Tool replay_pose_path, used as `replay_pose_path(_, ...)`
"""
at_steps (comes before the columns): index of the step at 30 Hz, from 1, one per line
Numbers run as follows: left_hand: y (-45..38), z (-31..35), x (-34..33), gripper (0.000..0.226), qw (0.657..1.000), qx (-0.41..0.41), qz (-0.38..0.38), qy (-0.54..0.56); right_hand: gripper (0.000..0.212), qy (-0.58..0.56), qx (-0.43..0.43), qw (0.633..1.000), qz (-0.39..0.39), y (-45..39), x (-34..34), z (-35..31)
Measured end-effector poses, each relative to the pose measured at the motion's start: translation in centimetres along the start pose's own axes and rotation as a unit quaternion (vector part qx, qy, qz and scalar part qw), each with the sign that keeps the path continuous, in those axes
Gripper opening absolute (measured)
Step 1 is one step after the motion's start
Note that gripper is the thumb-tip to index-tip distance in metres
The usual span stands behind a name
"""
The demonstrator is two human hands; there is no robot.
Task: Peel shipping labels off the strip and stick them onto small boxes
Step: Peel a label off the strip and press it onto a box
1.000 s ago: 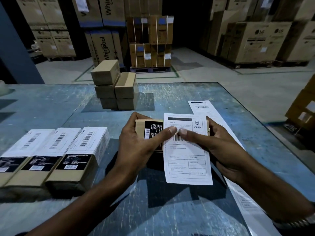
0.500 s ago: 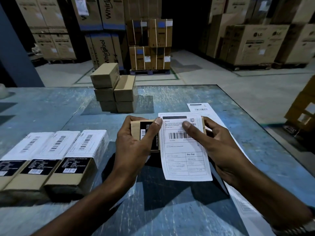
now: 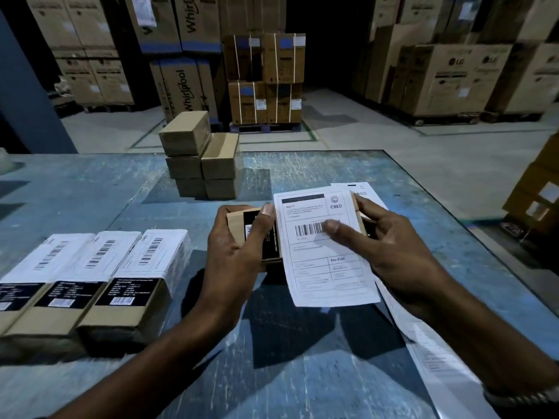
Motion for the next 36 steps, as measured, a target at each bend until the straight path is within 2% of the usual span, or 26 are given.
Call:
replay_pose_path(3,-0.2,0.0,0.1,0.033,1.0,0.007,0.004,0.009,0.043,-0.061,-0.004,0.998,0.007,-0.4,0.3,-0.1)
replay_pose_path(6,-0.4,-0.1,0.3,0.033,1.0,0.017,0.014,0.013,0.041,-0.044,-0.018,0.999,0.0,-0.5,0.1,0.2)
replay_pose_path(9,-0.4,-0.1,0.2,0.035,1.0,0.025,0.008,0.009,0.053,0.001,-0.017,1.0,-0.011,-0.3,-0.1,0.1)
replay_pose_path(12,-0.1,0.2,0.1,0.053,1.0,0.011,-0.009,-0.012,0.071,0.09,-0.022,0.996,-0.006,0.1,-0.3,0.5)
replay_pose_path(14,0.0,0.3,0.1,0.066,0.999,-0.001,-0.03,-0.029,0.063,0.085,-0.015,0.996,0.022,0.0,-0.1,0.8)
replay_pose_path(16,-0.1,0.2,0.2,0.071,0.999,-0.008,-0.039,-0.029,0.049,0.027,-0.006,0.999,0.038,-0.2,0.3,0.7)
replay_pose_path(19,-0.1,0.1,0.3,0.061,0.999,-0.011,-0.035,-0.003,0.033,-0.029,-0.017,0.999,0.036,-0.4,0.5,0.4)
replay_pose_path(22,0.1,0.2,0.3,0.048,1.0,-0.015,-0.018,0.008,0.031,-0.019,-0.022,0.999,0.037,-0.3,0.2,0.4)
replay_pose_path(24,0.2,0.5,0.2,0.045,1.0,-0.023,-0.014,0.0,0.039,0.011,-0.008,1.0,0.024,-0.2,0.1,0.3)
replay_pose_path(26,0.5,0.8,-0.1,0.044,0.999,-0.032,-0.021,-0.005,0.058,0.06,-0.003,0.998,0.008,0.2,0.0,0.1)
replay_pose_path(29,1.0,1.0,-0.3,0.056,0.998,-0.05,-0.019,-0.011,0.072,0.1,-0.011,0.995,0.021,0.3,0.0,0.5)
replay_pose_path(32,0.9,1.0,-0.1,0.063,0.998,-0.065,-0.019,-0.013,0.058,0.04,-0.006,0.998,0.048,0.1,0.1,0.5)
replay_pose_path(36,0.9,0.9,-0.1,0.051,0.997,-0.072,-0.011,-0.01,0.04,-0.015,-0.009,0.998,0.065,-0.1,-0.1,0.2)
Point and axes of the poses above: each hand's wrist, its own y-axis away from the middle knuckle, its own x-axis out of the back of the hand, z = x × y, the point moved 4 cm from there along -y, towards the middle knuckle, and after that the axes turned 6 degrees about x, right-handed, at the moved point
